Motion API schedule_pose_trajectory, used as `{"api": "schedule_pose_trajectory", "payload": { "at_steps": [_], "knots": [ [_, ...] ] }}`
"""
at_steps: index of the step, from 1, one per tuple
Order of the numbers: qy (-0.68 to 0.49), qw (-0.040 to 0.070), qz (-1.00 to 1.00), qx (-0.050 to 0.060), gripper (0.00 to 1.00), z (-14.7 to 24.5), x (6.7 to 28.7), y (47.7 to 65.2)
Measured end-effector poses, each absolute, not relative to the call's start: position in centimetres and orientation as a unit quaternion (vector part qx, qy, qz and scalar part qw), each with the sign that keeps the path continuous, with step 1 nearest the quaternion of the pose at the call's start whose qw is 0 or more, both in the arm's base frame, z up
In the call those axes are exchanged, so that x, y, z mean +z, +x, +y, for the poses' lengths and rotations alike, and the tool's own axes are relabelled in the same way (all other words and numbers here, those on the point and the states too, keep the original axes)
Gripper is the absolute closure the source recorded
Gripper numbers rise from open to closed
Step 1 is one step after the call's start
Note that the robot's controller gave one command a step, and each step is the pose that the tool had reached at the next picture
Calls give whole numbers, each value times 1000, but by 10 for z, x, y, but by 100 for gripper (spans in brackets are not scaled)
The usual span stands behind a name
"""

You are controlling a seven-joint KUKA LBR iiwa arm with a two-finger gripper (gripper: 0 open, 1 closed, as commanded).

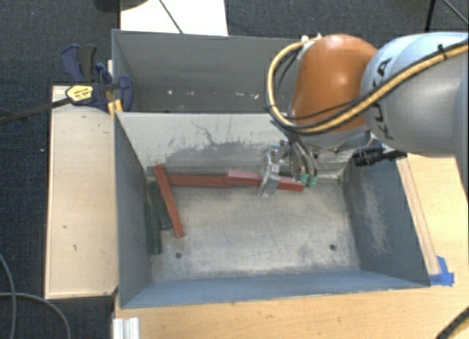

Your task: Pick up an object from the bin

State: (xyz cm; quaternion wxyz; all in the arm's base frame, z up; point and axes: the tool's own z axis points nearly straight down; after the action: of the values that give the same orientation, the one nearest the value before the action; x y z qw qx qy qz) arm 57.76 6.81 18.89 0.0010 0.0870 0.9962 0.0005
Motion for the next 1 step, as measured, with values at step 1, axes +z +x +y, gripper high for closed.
{"api": "schedule_pose_trajectory", "payload": {
  "at_steps": [1],
  "knots": [
    [87,1,996,1,100,68,189,578]
  ]
}}
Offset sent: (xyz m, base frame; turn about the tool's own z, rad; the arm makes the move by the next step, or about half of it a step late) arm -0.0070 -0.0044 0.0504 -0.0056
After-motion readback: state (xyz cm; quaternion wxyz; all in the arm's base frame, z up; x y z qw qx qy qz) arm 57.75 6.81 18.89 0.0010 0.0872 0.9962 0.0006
